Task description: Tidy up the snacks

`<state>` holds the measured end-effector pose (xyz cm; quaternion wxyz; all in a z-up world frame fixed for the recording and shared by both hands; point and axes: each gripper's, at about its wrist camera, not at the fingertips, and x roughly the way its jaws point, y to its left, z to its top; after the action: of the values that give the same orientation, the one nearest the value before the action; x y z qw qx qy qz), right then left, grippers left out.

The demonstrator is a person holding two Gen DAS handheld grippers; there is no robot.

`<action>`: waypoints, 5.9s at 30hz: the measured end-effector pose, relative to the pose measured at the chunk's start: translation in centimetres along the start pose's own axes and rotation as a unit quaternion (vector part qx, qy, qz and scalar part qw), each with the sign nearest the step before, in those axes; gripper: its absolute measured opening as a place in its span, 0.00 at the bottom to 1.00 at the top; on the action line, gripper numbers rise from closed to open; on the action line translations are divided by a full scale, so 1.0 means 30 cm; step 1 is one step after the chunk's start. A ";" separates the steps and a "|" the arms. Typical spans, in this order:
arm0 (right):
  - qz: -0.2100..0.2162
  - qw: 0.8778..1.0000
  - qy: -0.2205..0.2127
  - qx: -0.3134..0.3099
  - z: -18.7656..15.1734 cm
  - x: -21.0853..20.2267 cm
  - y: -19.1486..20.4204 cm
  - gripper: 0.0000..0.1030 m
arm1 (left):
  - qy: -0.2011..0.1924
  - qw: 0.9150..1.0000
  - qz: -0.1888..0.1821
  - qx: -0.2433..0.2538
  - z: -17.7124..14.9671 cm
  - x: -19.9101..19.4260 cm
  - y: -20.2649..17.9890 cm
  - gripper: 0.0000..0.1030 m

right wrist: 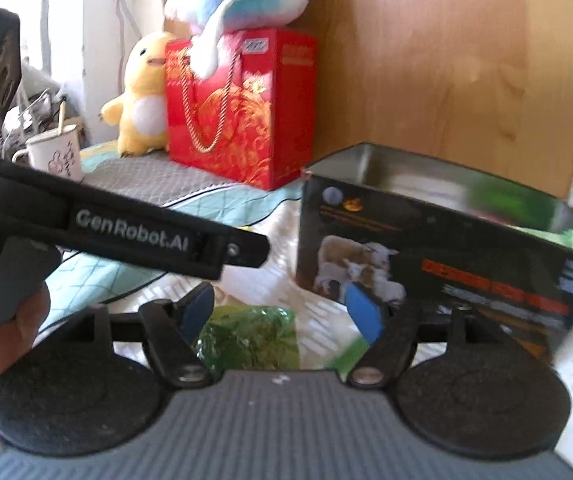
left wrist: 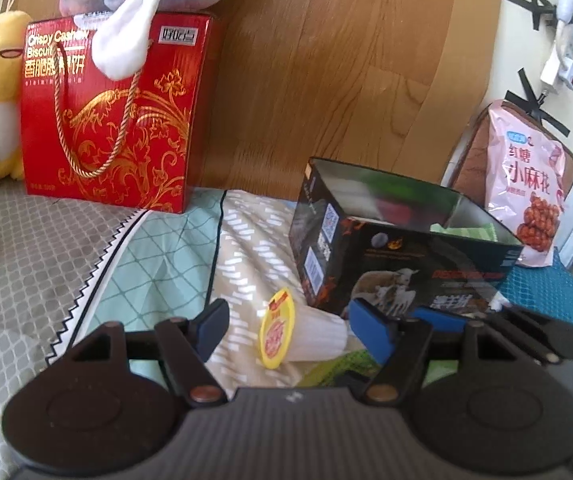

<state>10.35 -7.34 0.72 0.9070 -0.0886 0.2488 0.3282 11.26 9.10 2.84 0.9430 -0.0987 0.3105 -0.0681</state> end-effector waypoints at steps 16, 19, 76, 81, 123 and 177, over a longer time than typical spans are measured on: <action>-0.151 0.970 -0.116 0.153 -0.203 -0.373 0.050 1.00 | -0.054 0.998 -0.008 0.018 -0.246 -0.243 -0.094 0.69; -0.161 0.963 -0.122 0.178 -0.210 -0.393 0.048 1.00 | -0.064 0.998 0.007 0.017 -0.311 -0.262 -0.101 0.68; -0.149 0.954 -0.053 0.253 -0.262 -0.360 0.023 0.63 | -0.109 0.991 0.056 0.062 -0.322 -0.303 -0.150 1.00; -0.150 0.957 -0.039 0.244 -0.257 -0.347 0.016 0.59 | -0.052 0.996 0.068 0.024 -0.301 -0.251 -0.113 0.96; -0.017 0.992 0.065 0.109 0.103 0.132 0.086 0.59 | -0.106 0.985 0.057 -0.122 -0.296 -0.346 0.148 0.95; 0.011 0.998 0.049 0.025 -0.380 -0.554 0.145 0.54 | 0.114 0.940 -0.322 0.006 -0.473 -0.404 -0.186 0.65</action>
<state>-7.90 -16.86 -0.61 0.8918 -0.0791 0.3022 0.3273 -7.29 3.94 -0.13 0.8293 -0.1796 0.3671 -0.3810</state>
